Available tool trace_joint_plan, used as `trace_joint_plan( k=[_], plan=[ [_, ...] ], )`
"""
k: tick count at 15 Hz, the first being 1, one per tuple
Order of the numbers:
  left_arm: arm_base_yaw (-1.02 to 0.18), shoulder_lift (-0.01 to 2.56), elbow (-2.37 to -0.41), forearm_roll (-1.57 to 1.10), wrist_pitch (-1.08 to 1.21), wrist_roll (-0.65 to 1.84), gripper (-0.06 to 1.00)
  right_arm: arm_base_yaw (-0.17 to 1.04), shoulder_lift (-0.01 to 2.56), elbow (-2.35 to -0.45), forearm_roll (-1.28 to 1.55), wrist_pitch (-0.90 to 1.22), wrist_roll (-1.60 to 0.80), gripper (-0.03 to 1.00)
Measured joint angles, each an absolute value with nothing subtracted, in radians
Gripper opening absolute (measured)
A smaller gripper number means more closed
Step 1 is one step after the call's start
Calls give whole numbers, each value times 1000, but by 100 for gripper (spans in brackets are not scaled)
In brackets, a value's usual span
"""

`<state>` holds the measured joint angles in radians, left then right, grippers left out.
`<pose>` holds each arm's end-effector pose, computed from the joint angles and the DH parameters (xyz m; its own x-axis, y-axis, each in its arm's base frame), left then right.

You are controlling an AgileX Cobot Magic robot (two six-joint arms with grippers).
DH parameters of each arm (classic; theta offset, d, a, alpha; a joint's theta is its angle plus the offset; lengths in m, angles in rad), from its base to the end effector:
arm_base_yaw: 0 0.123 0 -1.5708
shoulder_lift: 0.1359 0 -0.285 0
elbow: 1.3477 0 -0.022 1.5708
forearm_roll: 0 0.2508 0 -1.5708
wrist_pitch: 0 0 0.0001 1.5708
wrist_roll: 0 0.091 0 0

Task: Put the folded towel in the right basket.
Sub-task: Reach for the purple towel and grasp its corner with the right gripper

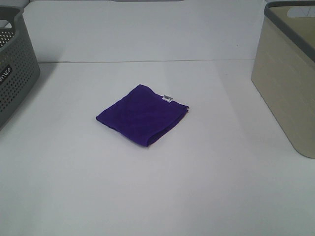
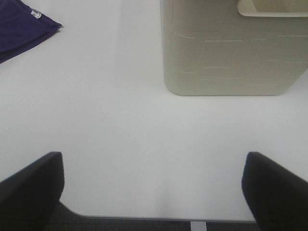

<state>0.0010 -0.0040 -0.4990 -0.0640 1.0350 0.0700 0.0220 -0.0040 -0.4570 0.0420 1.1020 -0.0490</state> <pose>-0.0044 -0.0050 0.2792 -0.4274 0.0368 -0.9033 0.0646 0.9979 0.0101 -0.0027 0.0034 0.2621 -0.5236 -0.0415 -0.8509 -0.0696 0.9976 -0.0059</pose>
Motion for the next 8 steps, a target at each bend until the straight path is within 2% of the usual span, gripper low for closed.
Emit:
trace_joint_plan(
  k=[8],
  plan=[
    [1,-4,-499,-64,1035,70,99,22,-4,-457,42,1102,-49,97]
  ],
)
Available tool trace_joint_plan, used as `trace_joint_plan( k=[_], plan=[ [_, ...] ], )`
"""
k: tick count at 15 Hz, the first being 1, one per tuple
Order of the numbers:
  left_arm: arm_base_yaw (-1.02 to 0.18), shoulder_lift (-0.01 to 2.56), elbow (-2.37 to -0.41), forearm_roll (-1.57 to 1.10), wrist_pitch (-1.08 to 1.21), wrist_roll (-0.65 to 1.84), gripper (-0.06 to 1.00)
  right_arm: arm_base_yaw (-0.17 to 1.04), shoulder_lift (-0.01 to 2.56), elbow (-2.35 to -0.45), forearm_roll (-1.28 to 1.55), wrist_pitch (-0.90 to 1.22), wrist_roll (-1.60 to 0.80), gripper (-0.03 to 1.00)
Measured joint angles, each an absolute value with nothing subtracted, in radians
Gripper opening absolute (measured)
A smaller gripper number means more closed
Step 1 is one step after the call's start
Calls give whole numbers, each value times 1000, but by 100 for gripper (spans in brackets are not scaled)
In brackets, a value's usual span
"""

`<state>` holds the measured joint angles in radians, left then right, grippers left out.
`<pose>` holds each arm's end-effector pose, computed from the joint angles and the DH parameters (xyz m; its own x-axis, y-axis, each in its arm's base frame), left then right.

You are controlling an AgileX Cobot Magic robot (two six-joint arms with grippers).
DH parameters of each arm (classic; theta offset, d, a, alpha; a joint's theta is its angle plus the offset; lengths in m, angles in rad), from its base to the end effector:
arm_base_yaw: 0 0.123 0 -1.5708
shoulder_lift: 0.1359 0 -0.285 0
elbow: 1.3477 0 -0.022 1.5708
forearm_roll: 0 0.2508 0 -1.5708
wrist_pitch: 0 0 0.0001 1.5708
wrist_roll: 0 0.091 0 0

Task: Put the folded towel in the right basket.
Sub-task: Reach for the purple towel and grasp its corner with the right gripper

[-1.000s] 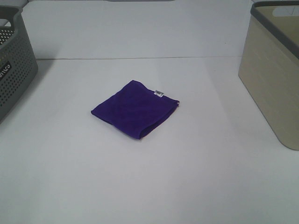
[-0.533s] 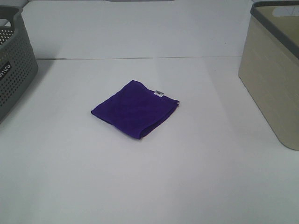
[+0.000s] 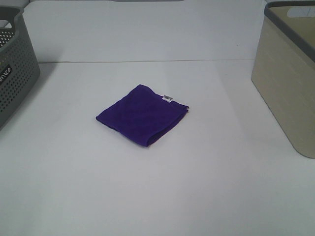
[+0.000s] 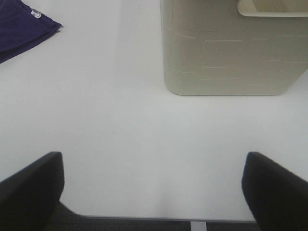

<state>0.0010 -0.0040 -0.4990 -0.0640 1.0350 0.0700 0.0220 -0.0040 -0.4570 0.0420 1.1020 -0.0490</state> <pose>-0.0044 -0.0050 0.2792 -0.4274 0.0368 -0.9033 0.0646 0.9979 0.0101 -0.0027 0.0034 0.2621 -0.5236 -0.0415 -0.8509 -0.0696 0.9976 -0.0059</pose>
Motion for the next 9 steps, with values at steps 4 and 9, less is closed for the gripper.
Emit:
trace_joint_plan(
  k=[4,9],
  plan=[
    [1,-4,-499,-64,1035,70,99,22,-4,-457,42,1102,-49,97],
    [1,-4,-499,-64,1035,70,99,22,-4,-457,42,1102,-49,97]
  ],
)
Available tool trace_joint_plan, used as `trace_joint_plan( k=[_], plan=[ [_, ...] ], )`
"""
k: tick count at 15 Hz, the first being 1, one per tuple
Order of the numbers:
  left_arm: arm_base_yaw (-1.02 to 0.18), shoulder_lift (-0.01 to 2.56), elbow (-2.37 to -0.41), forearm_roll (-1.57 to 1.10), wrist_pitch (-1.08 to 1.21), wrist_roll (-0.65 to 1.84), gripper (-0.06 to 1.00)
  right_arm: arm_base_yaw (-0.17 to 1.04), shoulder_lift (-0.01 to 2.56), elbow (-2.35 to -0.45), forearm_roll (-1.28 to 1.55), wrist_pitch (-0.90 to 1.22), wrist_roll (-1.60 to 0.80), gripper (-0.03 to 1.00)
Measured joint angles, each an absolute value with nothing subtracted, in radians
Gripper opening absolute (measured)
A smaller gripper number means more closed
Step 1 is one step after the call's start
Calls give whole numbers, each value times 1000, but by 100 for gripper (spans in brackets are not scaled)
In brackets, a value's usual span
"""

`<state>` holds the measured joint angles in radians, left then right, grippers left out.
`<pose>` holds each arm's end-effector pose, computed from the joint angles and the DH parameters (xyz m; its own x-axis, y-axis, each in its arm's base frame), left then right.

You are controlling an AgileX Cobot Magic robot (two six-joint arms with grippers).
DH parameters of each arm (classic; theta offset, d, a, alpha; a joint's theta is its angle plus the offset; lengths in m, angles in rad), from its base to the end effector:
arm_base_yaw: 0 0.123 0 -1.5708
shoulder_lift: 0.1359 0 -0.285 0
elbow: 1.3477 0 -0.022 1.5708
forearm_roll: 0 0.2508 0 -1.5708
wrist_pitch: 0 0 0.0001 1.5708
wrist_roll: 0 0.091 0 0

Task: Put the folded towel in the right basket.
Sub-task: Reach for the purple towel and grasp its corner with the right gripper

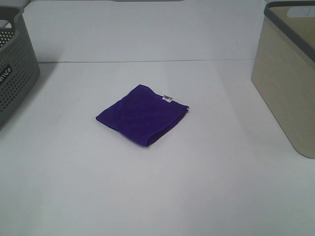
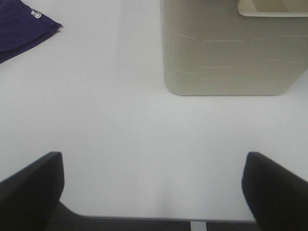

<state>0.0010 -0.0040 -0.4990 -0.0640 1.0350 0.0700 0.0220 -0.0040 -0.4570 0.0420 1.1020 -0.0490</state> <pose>-0.0044 -0.0050 0.2792 -0.4274 0.0368 -0.9033 0.0646 0.9979 0.0101 -0.0027 0.0034 0.2621 -0.5236 -0.0415 -0.8509 -0.0696 0.9976 -0.0059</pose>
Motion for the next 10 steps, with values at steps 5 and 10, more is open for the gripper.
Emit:
trace_joint_plan(
  k=[5,10],
  plan=[
    [1,-4,-499,-64,1035,70,99,22,-4,-457,42,1102,-49,97],
    [1,-4,-499,-64,1035,70,99,22,-4,-457,42,1102,-49,97]
  ],
)
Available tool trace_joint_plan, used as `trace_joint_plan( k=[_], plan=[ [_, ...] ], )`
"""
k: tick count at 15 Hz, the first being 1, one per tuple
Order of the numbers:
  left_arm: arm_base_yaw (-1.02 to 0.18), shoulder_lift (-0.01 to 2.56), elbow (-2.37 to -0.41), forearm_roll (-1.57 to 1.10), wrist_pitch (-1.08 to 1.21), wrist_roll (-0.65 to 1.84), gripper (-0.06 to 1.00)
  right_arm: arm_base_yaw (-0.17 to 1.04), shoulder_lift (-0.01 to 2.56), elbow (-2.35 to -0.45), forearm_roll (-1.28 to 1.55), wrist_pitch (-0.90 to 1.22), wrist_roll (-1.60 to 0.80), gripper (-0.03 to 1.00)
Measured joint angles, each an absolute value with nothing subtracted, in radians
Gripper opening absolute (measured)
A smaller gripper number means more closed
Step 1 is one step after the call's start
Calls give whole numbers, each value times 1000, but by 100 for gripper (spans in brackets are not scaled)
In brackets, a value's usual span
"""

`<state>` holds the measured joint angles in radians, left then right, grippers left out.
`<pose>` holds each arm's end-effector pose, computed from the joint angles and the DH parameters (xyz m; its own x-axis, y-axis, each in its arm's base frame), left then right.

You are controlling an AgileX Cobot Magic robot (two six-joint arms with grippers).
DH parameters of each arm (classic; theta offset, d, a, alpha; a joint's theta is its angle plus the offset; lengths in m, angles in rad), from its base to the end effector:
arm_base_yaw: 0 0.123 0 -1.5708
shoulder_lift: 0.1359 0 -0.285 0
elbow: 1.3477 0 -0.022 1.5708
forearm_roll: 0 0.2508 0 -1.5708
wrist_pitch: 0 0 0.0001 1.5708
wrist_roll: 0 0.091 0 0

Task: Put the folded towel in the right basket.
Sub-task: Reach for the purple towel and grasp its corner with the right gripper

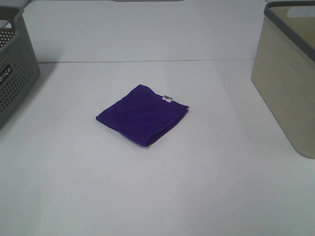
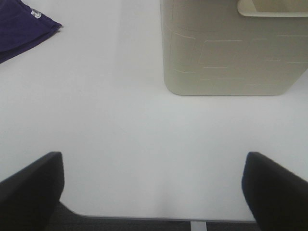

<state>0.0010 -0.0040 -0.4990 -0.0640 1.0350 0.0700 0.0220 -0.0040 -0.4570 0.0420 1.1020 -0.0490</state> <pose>-0.0044 -0.0050 0.2792 -0.4274 0.0368 -0.9033 0.0646 0.9979 0.0101 -0.0027 0.0034 0.2621 -0.5236 -0.0415 -0.8509 -0.0696 0.9976 -0.0059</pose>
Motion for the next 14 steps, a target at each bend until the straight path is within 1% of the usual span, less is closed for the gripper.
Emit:
trace_joint_plan(
  k=[7,9,14],
  plan=[
    [1,-4,-499,-64,1035,70,99,22,24,-468,46,1092,-70,97],
    [1,-4,-499,-64,1035,70,99,22,157,-529,69,1051,-69,97],
    [1,-4,-499,-64,1035,70,99,22,802,-846,155,1042,-49,97]
  ],
)
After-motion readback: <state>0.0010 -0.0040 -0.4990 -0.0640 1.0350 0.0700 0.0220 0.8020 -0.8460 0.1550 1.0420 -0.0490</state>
